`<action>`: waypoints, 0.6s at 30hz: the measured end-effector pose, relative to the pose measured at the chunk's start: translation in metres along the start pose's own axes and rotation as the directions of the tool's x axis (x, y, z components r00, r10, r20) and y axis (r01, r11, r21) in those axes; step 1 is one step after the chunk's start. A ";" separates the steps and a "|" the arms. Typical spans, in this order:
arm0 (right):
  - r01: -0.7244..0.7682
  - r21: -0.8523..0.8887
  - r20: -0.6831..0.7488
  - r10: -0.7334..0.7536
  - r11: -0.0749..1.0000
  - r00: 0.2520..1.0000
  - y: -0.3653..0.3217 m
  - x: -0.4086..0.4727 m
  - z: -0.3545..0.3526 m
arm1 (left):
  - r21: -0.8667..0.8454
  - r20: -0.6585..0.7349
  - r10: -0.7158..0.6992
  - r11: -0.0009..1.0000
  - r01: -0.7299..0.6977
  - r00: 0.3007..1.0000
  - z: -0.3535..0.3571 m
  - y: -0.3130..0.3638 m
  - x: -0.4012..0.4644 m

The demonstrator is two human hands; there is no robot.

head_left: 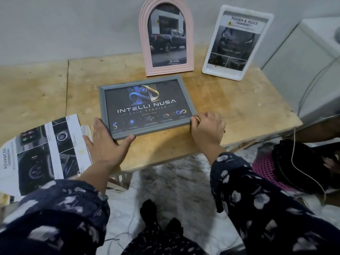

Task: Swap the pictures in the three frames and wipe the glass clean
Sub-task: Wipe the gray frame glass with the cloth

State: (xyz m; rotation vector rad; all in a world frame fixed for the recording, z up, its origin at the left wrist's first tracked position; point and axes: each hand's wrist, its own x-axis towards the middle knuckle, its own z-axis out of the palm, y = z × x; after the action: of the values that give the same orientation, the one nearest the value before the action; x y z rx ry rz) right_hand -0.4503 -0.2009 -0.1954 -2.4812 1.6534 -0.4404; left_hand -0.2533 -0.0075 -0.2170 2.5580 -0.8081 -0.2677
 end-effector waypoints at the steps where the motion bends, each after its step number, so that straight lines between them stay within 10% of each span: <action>1: 0.020 -0.039 0.040 -0.018 0.999 0.999 0.000 0.003 0.001 | 0.009 -0.006 -0.002 1.000 0.002 1.000 0.001 0.000 0.000; 7: 0.095 -0.178 0.167 -0.066 0.979 0.984 -0.006 0.011 -0.001 | 0.042 -0.025 -0.002 0.999 0.003 1.000 0.002 0.002 -0.003; 18: 0.383 -0.190 -0.023 -0.394 0.904 0.919 -0.049 -0.005 0.010 | 0.065 -0.065 -0.007 0.998 0.011 0.998 0.004 0.003 -0.006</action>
State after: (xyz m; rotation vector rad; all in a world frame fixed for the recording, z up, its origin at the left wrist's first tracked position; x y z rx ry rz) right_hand -0.4060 -0.1776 -0.1928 -2.9757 1.2573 -0.4240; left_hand -0.2610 -0.0079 -0.2188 2.6170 -0.7932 -0.1623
